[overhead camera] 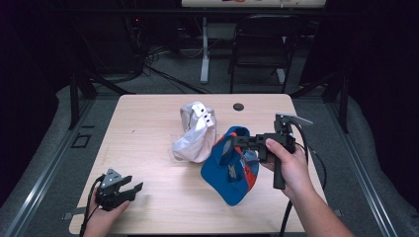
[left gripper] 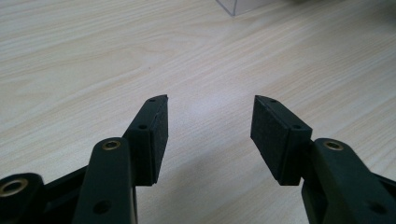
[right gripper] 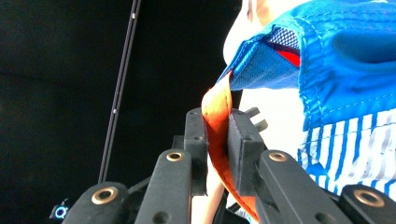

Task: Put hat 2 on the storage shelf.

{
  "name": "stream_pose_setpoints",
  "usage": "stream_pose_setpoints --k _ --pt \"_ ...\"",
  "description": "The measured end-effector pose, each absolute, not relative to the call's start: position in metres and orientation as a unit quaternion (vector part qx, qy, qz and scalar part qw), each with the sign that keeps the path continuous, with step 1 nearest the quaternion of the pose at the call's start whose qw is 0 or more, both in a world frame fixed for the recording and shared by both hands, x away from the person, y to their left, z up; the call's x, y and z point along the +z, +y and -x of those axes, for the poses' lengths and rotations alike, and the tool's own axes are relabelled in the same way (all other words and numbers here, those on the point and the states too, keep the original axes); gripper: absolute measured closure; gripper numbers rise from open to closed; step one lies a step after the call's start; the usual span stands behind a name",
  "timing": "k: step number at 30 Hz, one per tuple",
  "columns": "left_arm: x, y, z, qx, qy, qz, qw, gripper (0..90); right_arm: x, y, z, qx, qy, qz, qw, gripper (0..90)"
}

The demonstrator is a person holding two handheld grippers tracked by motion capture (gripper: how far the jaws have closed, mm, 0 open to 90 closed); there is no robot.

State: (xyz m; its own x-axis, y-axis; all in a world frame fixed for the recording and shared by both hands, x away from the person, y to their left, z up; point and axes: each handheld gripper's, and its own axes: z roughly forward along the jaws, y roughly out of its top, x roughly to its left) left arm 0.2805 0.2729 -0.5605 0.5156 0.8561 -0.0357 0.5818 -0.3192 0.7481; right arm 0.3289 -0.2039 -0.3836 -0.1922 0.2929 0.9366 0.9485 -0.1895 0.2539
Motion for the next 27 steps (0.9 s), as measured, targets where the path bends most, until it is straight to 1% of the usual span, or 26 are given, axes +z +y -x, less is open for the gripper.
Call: stream_pose_setpoints --k 27 --pt "-0.561 0.272 -0.28 0.19 0.453 -0.79 0.367 46.7 -0.358 -0.219 -0.349 -0.534 -0.546 0.585 0.274 79.6"
